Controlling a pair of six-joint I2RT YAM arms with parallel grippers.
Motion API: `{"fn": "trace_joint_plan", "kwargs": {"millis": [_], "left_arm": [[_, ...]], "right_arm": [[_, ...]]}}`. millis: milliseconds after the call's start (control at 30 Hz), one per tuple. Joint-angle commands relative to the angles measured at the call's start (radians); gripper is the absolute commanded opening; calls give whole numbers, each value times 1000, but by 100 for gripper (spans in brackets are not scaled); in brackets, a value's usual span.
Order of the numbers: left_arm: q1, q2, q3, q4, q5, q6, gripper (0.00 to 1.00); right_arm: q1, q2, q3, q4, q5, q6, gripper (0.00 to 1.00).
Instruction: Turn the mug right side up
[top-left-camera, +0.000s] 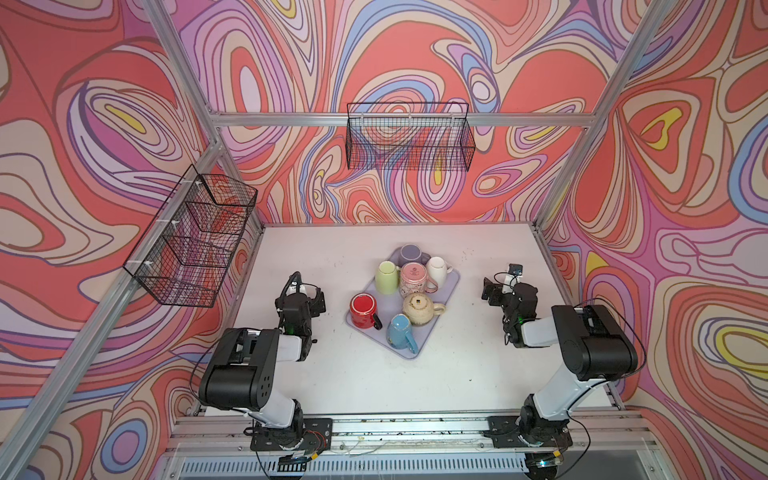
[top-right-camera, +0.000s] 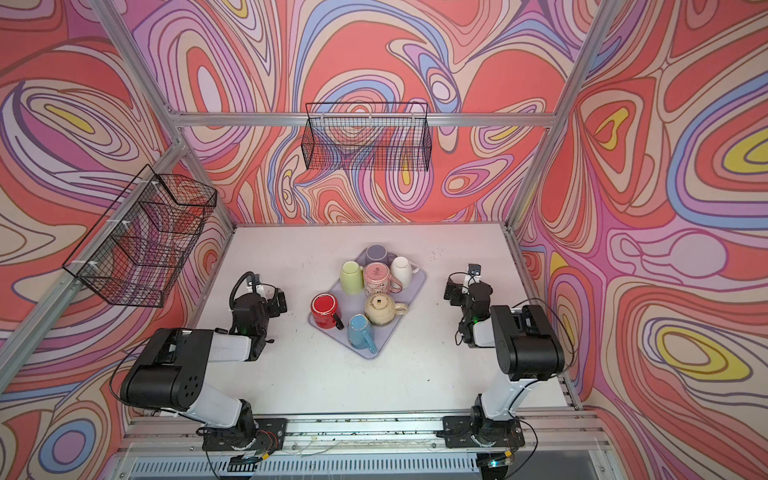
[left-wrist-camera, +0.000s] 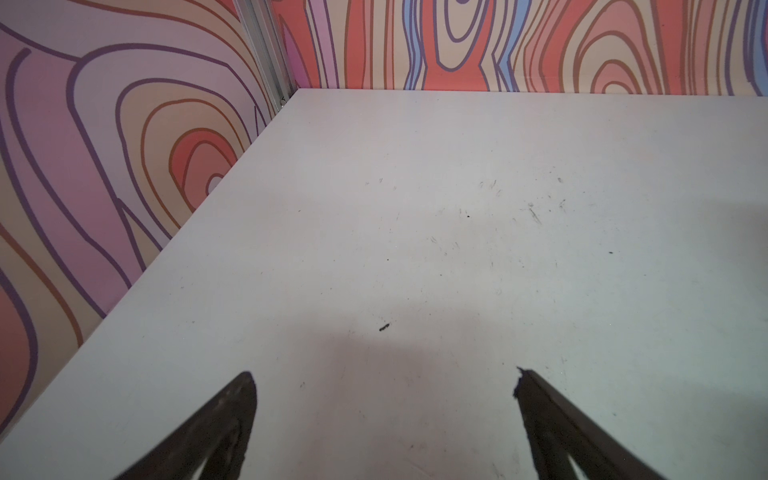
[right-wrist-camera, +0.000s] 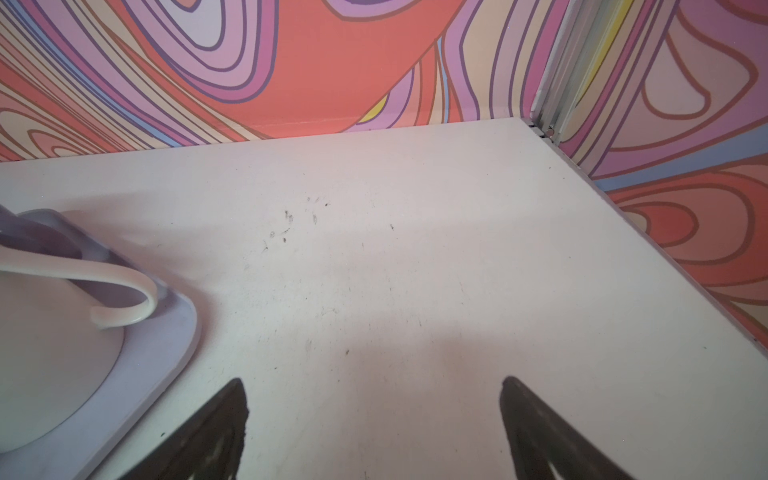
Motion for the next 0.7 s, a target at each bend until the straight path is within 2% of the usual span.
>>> {"fn": "trace_joint_plan", "kwargs": {"millis": [0, 667], "left_arm": [[-4, -2, 10, 28, 2, 11, 100], [-4, 0, 15, 20, 7, 17, 100]], "right_arm": [[4, -1, 11, 15, -4, -6, 98], [4, 2, 19, 5, -7, -5, 98]]}}
